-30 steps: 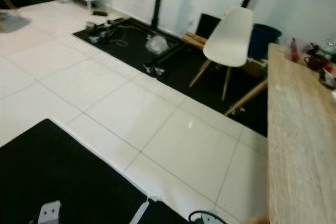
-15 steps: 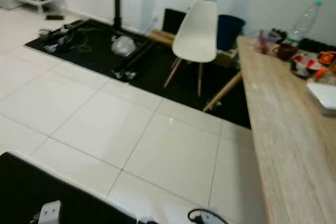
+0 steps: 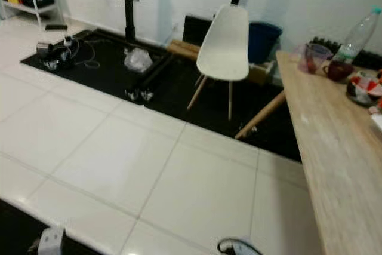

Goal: Restocking fridge

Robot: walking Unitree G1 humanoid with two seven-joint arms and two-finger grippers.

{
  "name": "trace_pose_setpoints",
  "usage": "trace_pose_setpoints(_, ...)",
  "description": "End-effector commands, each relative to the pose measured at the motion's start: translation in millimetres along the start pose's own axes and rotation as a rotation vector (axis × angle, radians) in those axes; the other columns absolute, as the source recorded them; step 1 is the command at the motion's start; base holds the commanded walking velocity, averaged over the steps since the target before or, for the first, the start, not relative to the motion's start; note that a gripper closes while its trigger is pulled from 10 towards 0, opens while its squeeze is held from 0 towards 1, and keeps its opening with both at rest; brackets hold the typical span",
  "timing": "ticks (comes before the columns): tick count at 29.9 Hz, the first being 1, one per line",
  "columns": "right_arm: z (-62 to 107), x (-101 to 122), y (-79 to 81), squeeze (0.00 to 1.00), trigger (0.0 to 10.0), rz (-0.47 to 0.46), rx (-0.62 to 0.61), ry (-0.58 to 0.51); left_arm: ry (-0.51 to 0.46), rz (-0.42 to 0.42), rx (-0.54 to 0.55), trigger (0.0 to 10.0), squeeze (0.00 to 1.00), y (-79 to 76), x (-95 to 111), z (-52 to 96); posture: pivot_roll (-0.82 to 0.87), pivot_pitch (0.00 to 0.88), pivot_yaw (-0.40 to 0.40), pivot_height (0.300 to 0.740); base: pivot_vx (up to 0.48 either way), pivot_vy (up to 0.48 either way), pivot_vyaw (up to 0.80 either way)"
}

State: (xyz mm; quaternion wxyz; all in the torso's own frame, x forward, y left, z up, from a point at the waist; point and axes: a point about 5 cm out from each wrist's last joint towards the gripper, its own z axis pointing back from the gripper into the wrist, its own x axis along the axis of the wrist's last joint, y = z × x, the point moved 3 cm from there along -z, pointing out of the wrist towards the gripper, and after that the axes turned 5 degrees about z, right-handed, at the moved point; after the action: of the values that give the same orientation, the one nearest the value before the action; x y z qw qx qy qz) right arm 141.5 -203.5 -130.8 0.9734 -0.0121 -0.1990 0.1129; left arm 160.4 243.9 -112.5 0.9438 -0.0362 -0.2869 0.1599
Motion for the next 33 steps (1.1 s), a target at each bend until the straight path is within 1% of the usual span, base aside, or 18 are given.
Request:
trace_pose_setpoints(1,0.6,1,-4.8,0.00,10.0,-0.006,-0.014,-0.005,0.029,0.014,0.014,10.0,0.00,5.7,-9,2.6,0.07,0.008,-0.099,0.740,0.311,0.000,0.00)
trace_pose_setpoints(10,0.7,1,-4.8,0.00,10.0,0.013,-0.007,0.002,0.045,0.011,0.003,10.0,0.00,0.4,-16,2.1,0.07,0.005,-0.103,0.740,0.308,0.000,-0.75)
trace_pose_setpoints(16,0.8,1,-5.4,0.00,10.0,0.020,-0.010,-0.002,0.051,0.002,-0.009,10.0,0.00,-8.1,-18,0.0,0.08,0.000,-0.104,0.740,0.307,0.000,0.00)
trace_pose_setpoints(18,0.8,1,-5.6,0.00,10.0,0.022,-0.013,-0.004,0.051,-0.006,-0.015,10.0,0.00,-13.0,-17,-1.5,0.08,0.000,-0.102,0.740,0.306,0.000,0.00)
trace_pose_setpoints(21,0.7,1,-5.1,0.00,10.0,0.023,-0.015,-0.005,0.052,-0.013,-0.019,10.0,0.00,-15.9,-16,-2.4,0.09,0.000,-0.095,0.740,0.305,0.000,0.00)
trace_pose_setpoints(26,0.5,2,-4.1,0.00,10.0,0.027,-0.016,-0.010,0.047,-0.032,-0.025,10.0,0.00,-18.0,-12,-3.7,0.10,0.000,-0.090,0.740,0.299,0.000,0.00)
trace_pose_setpoints(30,0.4,2,-3.5,0.00,10.0,0.031,-0.015,-0.013,0.034,-0.039,-0.016,10.0,0.00,-14.0,-6,-3.8,0.11,0.000,-0.092,0.740,0.272,0.000,0.00)
trace_pose_setpoints(33,0.3,3,-3.3,0.00,10.0,0.034,-0.014,-0.014,0.034,-0.035,0.000,10.0,0.00,-10.8,-6,-3.1,0.11,0.000,-0.094,0.740,0.081,0.000,0.00)
